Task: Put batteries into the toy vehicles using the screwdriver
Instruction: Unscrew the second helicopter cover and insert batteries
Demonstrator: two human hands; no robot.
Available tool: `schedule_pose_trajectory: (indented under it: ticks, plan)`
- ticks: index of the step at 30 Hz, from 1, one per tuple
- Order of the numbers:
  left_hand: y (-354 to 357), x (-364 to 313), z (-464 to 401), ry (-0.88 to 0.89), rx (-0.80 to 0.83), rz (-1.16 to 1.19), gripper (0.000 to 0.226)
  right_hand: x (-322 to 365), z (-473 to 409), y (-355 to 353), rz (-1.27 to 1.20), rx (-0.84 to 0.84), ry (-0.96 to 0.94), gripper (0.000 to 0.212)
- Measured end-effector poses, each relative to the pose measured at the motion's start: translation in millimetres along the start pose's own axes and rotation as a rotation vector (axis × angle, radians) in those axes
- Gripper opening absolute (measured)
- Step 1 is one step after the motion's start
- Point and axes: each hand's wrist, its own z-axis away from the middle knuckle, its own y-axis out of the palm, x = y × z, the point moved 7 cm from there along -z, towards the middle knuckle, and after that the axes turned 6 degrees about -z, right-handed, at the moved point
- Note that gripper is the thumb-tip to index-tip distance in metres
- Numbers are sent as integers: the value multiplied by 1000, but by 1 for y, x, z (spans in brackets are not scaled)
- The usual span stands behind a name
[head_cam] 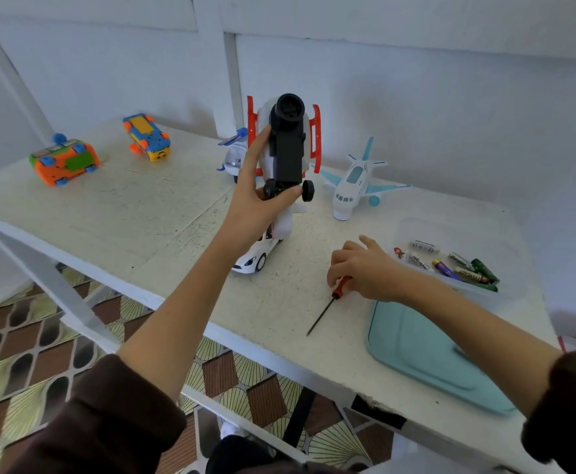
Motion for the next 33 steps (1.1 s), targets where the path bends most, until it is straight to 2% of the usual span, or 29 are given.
schedule_pose_trajectory:
  ticks: [4,8,10,18,23,29,33]
  plan:
    - [-1,-1,-2,-1,10,29,76,0,4,-45,-292,-212,-24,24]
    - [-10,-8,-8,17,2,26,78,-4,9,-120,-483,-653,-58,16]
    - [-18,-12,-12,47,3,35,83,-6,1,-152,-559,-760,-14,20]
    - [-78,9,-43,37,20,46,117,27,-94,-201,-704,-613,52,59]
    - [-139,59,-64,-9,106,32,95,44,-177,-196,-852,-654,137,60]
    - [-217,134,-92,-91,229,-10,93,80,-271,-181,-909,-637,219,47]
    - [-247,177,-109,-135,291,-46,74,86,-314,-161,-862,-692,315,55]
